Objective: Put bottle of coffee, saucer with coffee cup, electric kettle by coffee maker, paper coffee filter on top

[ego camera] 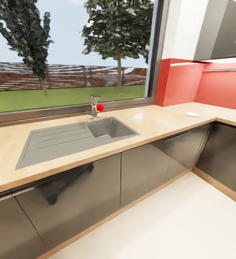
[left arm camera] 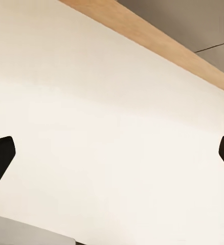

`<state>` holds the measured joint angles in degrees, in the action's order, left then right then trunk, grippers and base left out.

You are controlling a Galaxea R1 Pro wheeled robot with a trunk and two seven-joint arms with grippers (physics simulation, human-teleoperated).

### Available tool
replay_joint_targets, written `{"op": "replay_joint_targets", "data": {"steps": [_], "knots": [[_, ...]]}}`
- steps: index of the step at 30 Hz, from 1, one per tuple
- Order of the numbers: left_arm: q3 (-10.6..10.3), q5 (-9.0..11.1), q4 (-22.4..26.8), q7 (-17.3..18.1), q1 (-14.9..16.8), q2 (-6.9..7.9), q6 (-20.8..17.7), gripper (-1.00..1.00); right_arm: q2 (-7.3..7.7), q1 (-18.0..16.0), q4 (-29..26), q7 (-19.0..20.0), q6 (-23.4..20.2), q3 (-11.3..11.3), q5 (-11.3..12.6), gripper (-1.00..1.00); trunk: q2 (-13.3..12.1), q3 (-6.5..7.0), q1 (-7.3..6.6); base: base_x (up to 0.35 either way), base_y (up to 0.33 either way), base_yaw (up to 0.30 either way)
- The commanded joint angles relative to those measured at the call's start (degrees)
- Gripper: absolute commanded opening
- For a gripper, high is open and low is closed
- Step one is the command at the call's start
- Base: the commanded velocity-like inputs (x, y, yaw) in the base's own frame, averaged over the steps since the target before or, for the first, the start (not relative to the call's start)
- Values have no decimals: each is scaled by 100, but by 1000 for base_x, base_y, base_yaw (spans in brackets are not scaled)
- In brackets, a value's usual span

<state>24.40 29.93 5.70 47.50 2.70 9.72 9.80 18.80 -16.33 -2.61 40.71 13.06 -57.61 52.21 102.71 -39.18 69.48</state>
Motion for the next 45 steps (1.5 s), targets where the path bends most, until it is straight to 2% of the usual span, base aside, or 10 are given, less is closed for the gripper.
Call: {"op": "replay_joint_targets", "data": {"steps": [1, 8, 28, 45], "knots": [[-32, 31, -7, 13, 3, 3, 40, 100, 1, -3, -2, 7, 21, -49, 35, 100, 2, -6, 1, 169, -263, -280], [-32, 31, -7, 13, 3, 3, 40, 100, 1, -2, -2, 7, 21, -49, 35, 100, 2, -6, 1, 168, -265, -230], [-32, 31, -7, 13, 3, 2, 40, 100, 1, -2, 15, -15, 30, -48, 35, 100, 2, -6, 1, 168, -267, -21], [-32, 31, -7, 13, 3, 3, 40, 100, -7, -2, 15, -19, 30, -49, 31, 100, 2, -6, 1, 178, -267, -144]]}}
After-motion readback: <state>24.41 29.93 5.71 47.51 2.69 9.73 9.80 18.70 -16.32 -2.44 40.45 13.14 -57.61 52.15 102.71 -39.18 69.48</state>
